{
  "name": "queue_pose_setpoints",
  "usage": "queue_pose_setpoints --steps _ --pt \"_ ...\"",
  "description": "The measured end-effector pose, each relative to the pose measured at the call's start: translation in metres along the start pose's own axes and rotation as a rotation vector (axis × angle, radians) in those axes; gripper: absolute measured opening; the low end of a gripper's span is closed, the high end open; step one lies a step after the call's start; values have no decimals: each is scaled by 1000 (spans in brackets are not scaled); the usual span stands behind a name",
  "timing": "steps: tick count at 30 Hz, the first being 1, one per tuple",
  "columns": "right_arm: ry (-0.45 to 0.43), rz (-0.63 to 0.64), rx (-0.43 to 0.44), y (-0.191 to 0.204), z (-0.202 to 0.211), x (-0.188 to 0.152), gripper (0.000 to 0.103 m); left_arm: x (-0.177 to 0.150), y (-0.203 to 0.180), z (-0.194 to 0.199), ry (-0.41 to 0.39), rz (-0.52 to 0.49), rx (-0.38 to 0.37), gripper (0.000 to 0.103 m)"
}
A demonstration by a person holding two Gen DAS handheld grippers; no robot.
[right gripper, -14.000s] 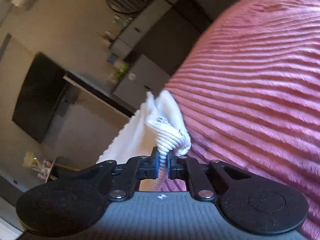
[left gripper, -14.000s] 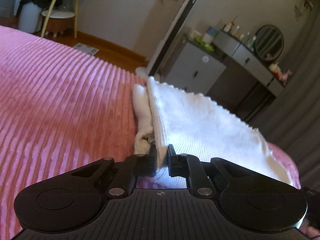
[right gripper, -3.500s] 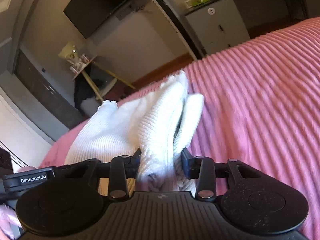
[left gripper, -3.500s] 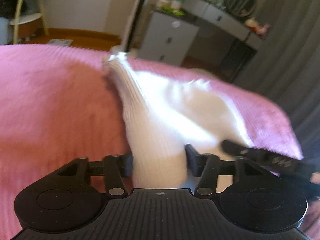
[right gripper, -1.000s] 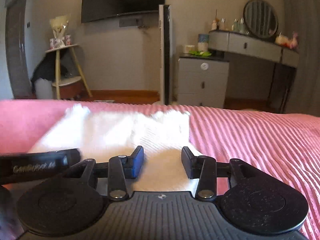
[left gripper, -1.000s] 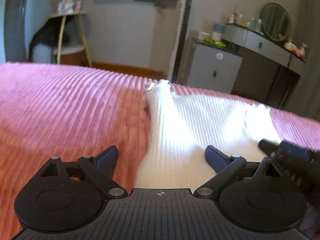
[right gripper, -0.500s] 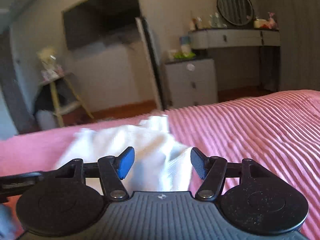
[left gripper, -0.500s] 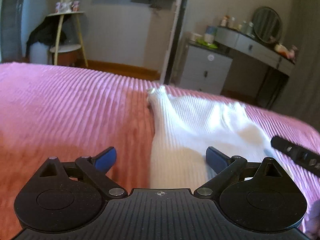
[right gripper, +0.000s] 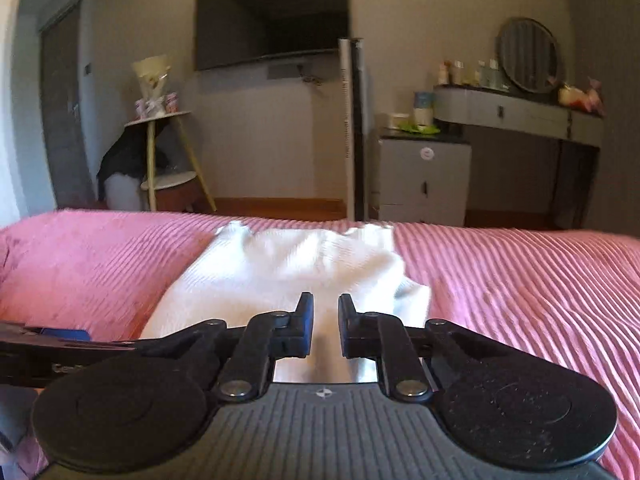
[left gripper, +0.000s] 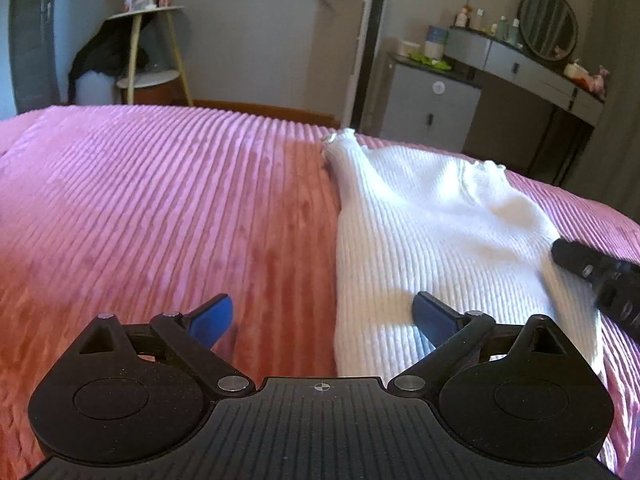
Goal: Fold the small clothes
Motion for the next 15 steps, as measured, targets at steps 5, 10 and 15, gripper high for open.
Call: queue_pose_setpoints --steps 5,10,15 --pt "84 74 -59 0 -21 -21 6 1 -2 -14 35 -59 -10 103" --pt "47 126 -49 -1 -30 -33 5 -1 8 -25 70 -18 -43 103" --pt "34 96 -40 -5 -29 -34 5 -2 5 -22 71 -60 -37 103"
Point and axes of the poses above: each gripper's, at about its wrist camera, not at the fingertips, and z roughly against the way its jaws point, y to its left, x to its top, the point moved 2 cm from there along -z, roughly the way its jaws point, and after that the axes turned 2 degrees about y, right-handed, at the moved point
